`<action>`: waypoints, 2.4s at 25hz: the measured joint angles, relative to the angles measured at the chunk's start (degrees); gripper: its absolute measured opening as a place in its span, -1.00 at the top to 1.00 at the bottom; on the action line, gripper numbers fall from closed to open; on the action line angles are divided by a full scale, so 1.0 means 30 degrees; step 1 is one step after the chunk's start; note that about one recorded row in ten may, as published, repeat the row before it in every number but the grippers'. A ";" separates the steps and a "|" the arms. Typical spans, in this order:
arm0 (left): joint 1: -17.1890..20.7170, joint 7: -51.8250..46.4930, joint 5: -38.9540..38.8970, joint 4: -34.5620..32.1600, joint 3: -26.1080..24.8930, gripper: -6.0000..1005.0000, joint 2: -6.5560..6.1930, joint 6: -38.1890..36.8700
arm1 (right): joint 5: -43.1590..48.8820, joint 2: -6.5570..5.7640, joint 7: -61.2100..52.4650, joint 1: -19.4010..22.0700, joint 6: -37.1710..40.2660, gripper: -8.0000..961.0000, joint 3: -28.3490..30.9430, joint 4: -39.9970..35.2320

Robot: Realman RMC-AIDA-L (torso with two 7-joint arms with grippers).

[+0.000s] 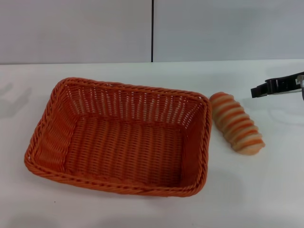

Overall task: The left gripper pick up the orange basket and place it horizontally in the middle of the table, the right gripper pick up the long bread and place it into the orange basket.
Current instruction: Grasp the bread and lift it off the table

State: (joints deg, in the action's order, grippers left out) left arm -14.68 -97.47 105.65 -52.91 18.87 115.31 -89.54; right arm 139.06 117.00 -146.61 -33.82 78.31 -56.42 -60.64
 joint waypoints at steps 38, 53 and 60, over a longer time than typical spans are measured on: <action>-0.0089 -0.0205 0.0031 0.0000 0.0214 -0.31 0.0061 0.0027 | -0.0681 -0.0030 0.1483 -0.2192 -0.3313 -0.26 0.0172 0.5841; -0.0136 -0.0204 0.0039 0.0001 0.0213 -0.31 0.0028 0.0082 | -0.1816 0.0018 0.2571 -0.2473 -0.4004 0.45 0.0173 0.7149; -0.0117 -0.0204 0.0057 0.0003 0.0213 -0.31 0.0016 0.0083 | -0.2042 0.0130 0.2997 -0.2487 -0.4243 0.53 0.0152 0.7296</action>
State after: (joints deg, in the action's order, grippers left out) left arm -15.04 -98.09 105.82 -52.90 19.51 115.36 -89.29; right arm 132.93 117.39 -137.62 -41.28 65.58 -55.96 -38.76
